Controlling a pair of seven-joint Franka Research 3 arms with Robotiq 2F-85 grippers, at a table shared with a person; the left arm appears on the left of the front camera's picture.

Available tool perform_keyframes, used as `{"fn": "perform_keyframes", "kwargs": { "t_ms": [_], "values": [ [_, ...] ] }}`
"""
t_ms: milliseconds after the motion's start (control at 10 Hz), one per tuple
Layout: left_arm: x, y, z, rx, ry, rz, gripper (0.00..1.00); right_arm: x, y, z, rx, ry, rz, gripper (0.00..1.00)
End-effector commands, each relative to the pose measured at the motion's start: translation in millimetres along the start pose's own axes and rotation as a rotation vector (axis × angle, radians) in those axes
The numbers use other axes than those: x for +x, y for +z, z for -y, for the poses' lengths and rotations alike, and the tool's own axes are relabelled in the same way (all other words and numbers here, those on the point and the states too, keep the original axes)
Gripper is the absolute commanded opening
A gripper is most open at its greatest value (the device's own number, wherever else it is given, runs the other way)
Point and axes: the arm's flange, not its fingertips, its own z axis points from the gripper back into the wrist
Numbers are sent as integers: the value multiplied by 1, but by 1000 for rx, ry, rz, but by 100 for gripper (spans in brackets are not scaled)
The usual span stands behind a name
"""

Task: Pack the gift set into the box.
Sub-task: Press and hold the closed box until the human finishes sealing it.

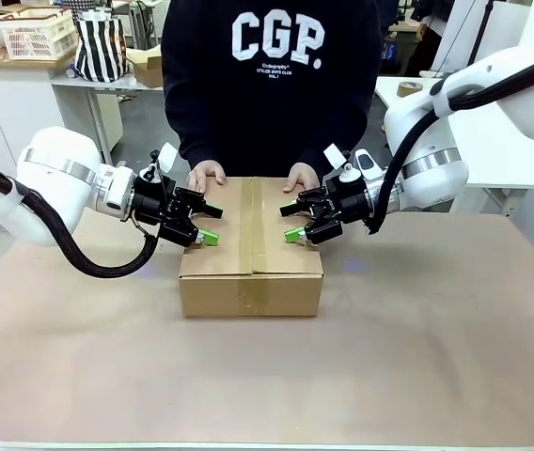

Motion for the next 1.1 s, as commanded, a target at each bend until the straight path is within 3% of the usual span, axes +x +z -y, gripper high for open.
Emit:
{"fn": "perform_keyframes", "kwargs": {
  "t_ms": [0,1000],
  "values": [
    [-3,0,1,-1,4,-4,100,-2,-1,-1,1,-3,-3,100],
    [-3,0,1,-1,4,-4,100,-2,-1,-1,1,-3,-3,100]
  ]
}}
